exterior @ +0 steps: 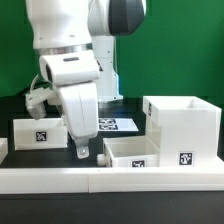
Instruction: Assemble drawer
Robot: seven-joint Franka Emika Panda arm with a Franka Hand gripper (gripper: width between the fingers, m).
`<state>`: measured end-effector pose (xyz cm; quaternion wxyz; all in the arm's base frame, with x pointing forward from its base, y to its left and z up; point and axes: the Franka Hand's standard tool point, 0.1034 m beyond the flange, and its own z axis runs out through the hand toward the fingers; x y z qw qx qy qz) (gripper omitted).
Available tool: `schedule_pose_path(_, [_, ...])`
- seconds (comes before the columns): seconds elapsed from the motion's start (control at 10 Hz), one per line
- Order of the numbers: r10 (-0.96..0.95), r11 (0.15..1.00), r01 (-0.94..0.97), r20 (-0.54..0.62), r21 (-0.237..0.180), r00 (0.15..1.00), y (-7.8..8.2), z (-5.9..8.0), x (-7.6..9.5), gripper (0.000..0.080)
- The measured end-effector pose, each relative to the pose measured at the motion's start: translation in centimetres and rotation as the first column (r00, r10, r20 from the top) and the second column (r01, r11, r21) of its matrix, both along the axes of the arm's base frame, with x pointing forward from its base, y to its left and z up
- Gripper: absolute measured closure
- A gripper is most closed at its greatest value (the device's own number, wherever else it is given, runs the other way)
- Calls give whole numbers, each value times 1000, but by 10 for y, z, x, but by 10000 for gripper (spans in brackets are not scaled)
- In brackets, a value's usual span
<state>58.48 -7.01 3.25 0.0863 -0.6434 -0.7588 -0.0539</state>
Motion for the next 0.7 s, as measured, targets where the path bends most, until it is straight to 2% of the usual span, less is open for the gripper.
schedule_pose_path(0.1, [-24,999,25,-27,29,999,2,-2,3,150])
schedule_pose_path(0.5, [-81,996,83,-42,35,996,32,-6,7,150])
schedule_pose_path(0.7, [-85,996,86,-42,34,995,29,-6,7,150])
